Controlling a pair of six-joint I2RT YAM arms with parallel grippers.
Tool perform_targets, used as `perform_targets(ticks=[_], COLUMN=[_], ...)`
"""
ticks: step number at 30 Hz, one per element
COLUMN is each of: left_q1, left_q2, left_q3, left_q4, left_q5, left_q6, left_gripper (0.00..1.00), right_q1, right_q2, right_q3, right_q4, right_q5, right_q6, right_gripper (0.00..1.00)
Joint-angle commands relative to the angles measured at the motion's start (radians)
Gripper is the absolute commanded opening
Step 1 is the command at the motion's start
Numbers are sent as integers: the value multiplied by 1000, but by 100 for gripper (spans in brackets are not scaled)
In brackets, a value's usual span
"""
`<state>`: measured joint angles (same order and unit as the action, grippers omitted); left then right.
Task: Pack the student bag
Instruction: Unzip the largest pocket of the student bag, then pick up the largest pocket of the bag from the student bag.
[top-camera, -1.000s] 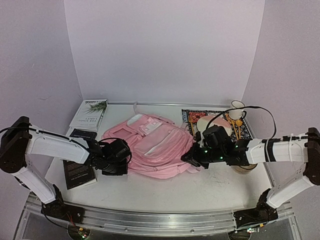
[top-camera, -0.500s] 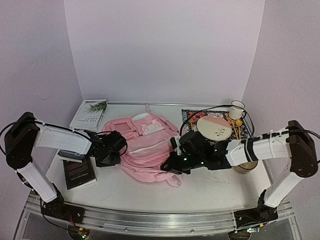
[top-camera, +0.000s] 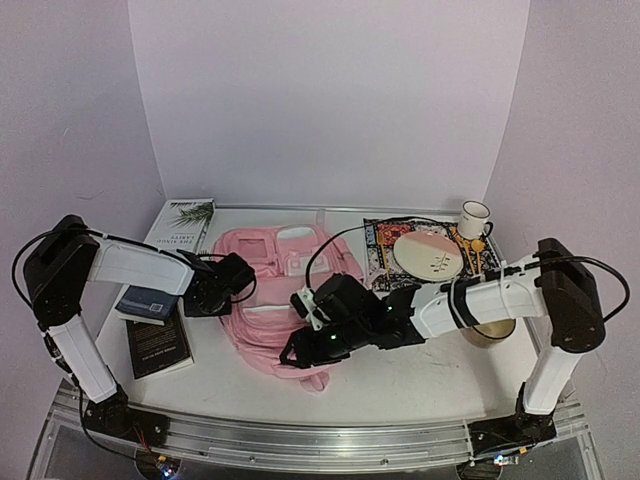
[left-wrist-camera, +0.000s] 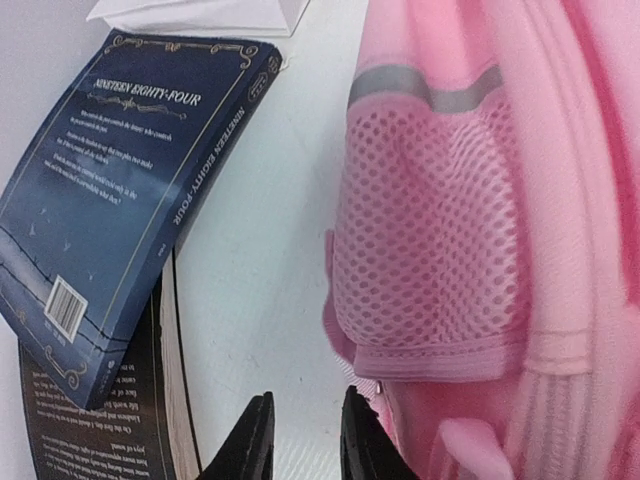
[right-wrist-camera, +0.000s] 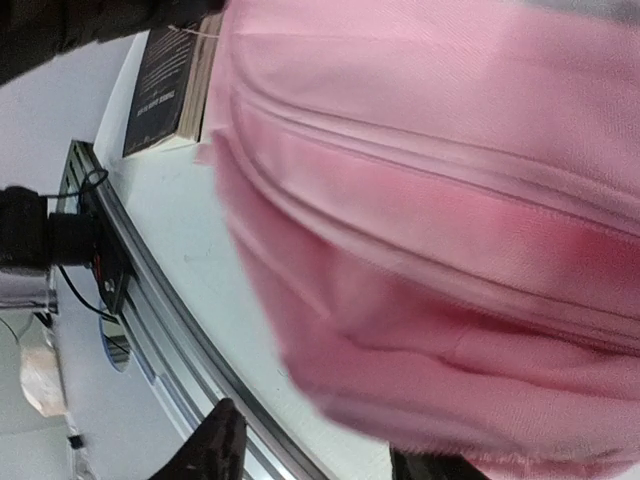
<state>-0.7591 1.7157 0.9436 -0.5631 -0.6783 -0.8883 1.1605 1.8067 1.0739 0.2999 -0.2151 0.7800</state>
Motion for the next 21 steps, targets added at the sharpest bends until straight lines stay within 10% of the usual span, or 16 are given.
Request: perform_targets(ticks=[1, 12, 21], left_q1=[4, 6, 6], left_q2=[-67, -205, -251], left_q3=[23, -19, -65], left_q4=[40, 19, 18], left_q5=[-49, 220, 414], left_q6=[9, -5, -47], left_gripper=[31, 65, 70], right_q1=[16, -2, -23], right_q2=[-110, -140, -12], right_q3=[77, 146, 207], right_q4=[-145, -388, -476], right_q5=[40, 196, 171], right_q6=[-225, -692, -896], right_gripper=[58, 75, 74])
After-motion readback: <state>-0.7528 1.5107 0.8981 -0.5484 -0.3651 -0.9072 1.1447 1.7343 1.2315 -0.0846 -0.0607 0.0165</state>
